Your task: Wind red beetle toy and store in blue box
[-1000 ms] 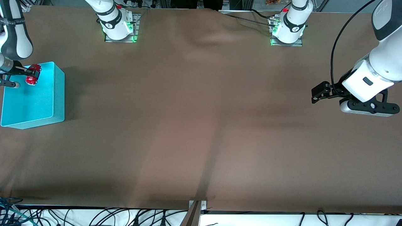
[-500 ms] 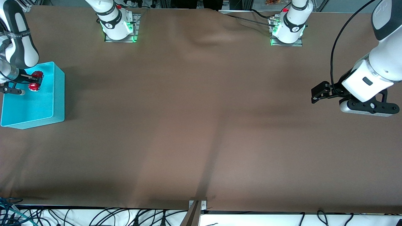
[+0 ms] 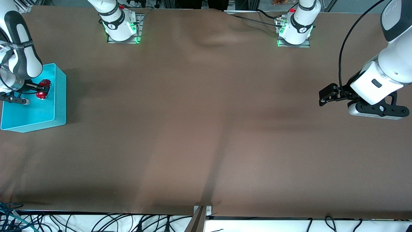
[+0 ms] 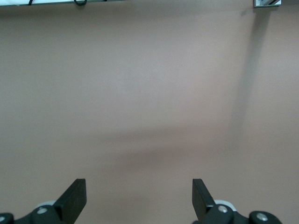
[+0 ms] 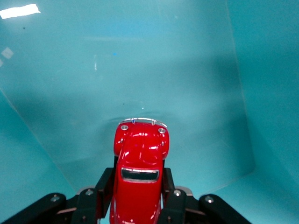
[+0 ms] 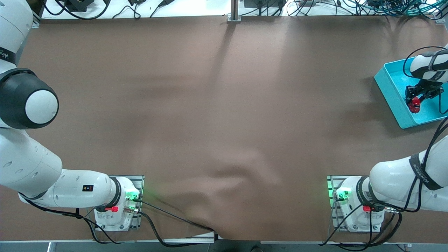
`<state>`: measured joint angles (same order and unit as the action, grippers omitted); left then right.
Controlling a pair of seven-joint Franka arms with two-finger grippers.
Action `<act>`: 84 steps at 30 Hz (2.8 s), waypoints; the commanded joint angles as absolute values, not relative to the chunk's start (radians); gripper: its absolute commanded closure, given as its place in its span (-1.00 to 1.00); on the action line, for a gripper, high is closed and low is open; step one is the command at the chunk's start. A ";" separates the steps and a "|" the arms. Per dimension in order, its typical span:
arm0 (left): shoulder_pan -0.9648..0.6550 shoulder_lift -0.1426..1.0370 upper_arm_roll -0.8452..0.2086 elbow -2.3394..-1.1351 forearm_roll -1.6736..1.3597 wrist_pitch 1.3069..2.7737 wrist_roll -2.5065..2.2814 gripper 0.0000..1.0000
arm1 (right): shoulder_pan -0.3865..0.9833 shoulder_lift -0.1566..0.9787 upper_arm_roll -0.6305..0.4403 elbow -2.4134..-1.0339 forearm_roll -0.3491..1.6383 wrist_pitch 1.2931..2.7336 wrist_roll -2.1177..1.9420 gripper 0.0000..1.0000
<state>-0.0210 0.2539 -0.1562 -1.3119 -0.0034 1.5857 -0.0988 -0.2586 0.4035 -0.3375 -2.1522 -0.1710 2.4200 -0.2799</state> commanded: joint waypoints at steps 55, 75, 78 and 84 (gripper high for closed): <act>-0.023 0.250 -0.155 -1.298 -0.005 1.571 -0.078 -1.00 | -0.276 0.114 -0.302 -2.132 -0.150 2.082 -0.299 -1.00; -0.023 0.250 -0.155 -1.298 -0.005 1.571 -0.078 -1.00 | -0.275 -0.100 -0.247 -2.039 -0.150 1.793 -0.288 -1.00; -0.023 0.250 -0.155 -1.298 -0.005 1.571 -0.078 -1.00 | -0.275 -0.123 -0.229 -2.011 -0.149 1.740 -0.288 -1.00; -0.025 0.250 -0.155 -1.298 -0.005 1.571 -0.078 -1.00 | -0.275 -0.163 -0.166 -1.942 -0.146 1.625 -0.287 -1.00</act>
<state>-0.0210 0.2539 -0.1562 -1.3119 -0.0034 1.5857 -0.0974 -0.2598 -0.1258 -0.2216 -1.9984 -0.1632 1.7171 -0.2799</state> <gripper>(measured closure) 0.000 0.000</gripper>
